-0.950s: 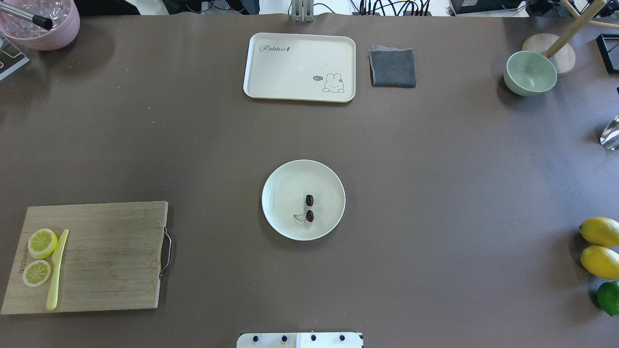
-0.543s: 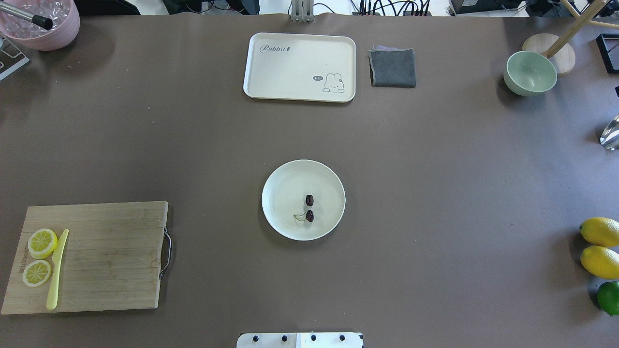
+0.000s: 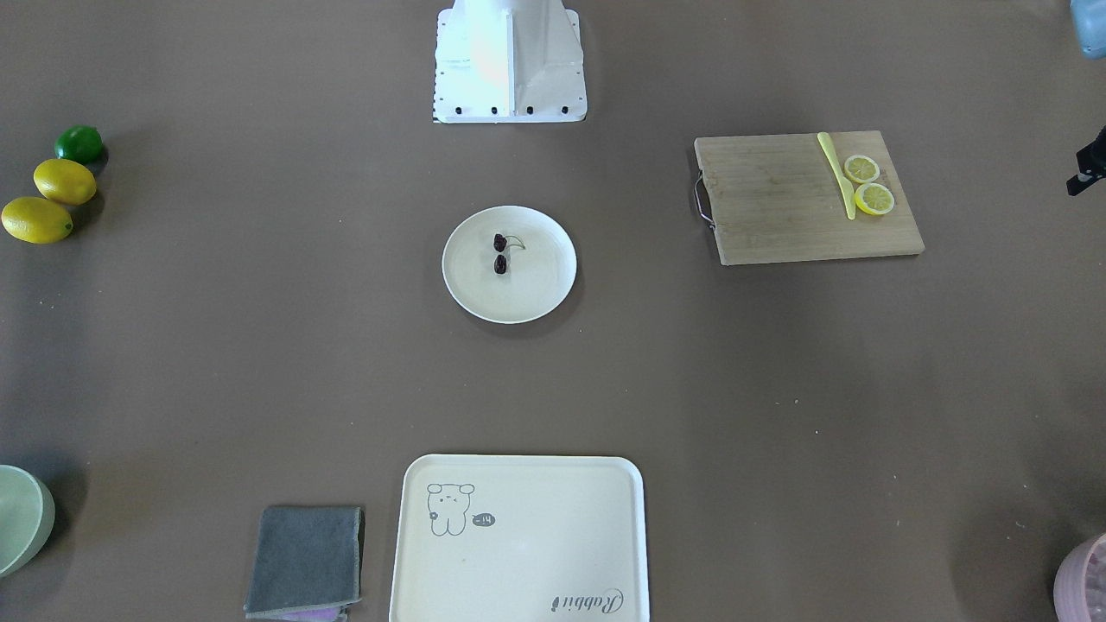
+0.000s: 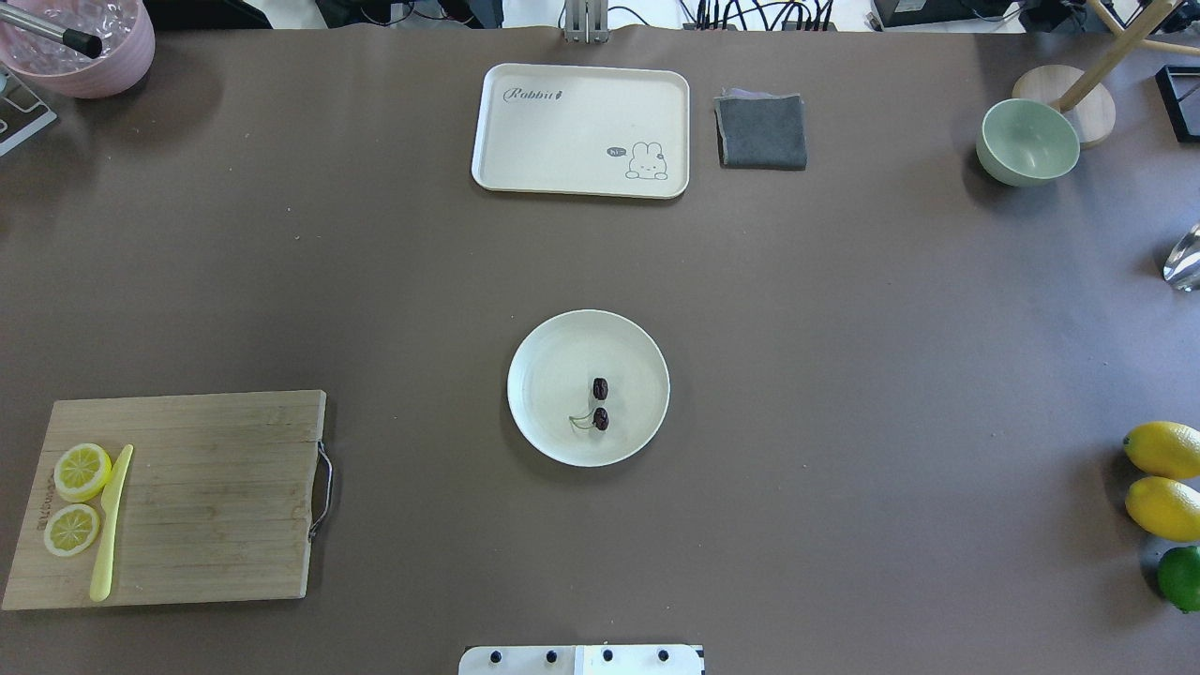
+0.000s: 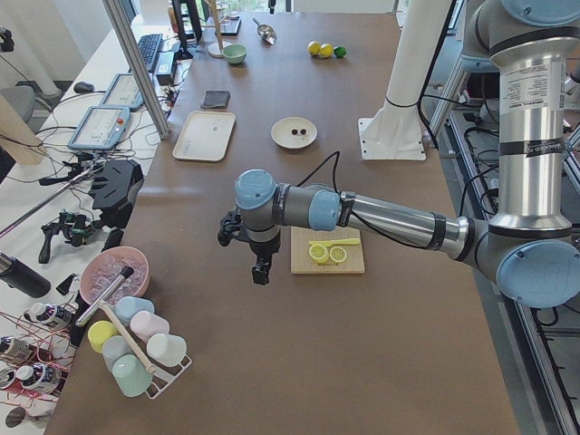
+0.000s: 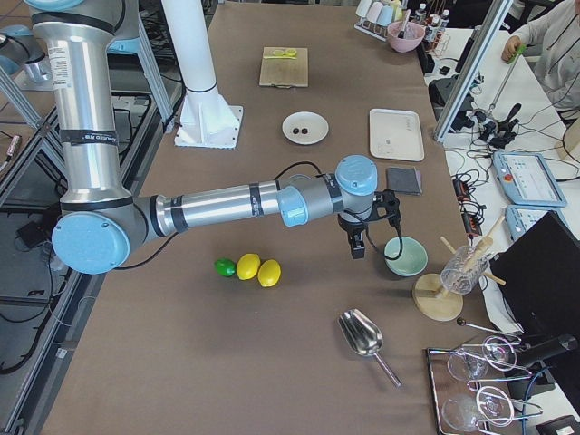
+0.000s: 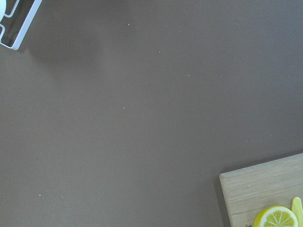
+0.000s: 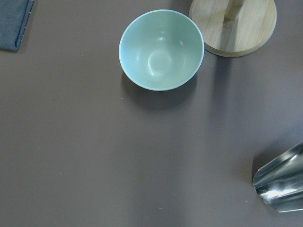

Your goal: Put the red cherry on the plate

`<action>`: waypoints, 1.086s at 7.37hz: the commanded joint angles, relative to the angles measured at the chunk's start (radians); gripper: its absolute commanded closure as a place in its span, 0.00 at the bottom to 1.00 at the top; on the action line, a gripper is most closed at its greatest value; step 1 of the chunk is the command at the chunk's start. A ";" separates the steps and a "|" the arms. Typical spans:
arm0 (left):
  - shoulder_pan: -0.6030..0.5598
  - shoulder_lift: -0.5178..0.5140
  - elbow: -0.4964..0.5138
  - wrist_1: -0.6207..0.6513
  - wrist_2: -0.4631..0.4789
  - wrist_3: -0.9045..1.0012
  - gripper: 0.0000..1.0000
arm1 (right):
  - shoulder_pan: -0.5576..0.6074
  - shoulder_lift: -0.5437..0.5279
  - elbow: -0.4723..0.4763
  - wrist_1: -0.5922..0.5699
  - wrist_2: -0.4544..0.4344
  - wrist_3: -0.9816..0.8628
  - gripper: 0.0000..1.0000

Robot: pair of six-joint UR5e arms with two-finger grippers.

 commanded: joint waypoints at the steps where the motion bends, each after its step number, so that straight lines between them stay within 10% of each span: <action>1: 0.003 -0.001 0.009 -0.005 -0.002 -0.003 0.03 | 0.000 -0.005 0.008 0.001 -0.001 -0.002 0.00; 8: -0.002 0.011 -0.007 -0.002 0.002 -0.004 0.03 | 0.000 -0.010 0.024 -0.001 0.000 0.000 0.00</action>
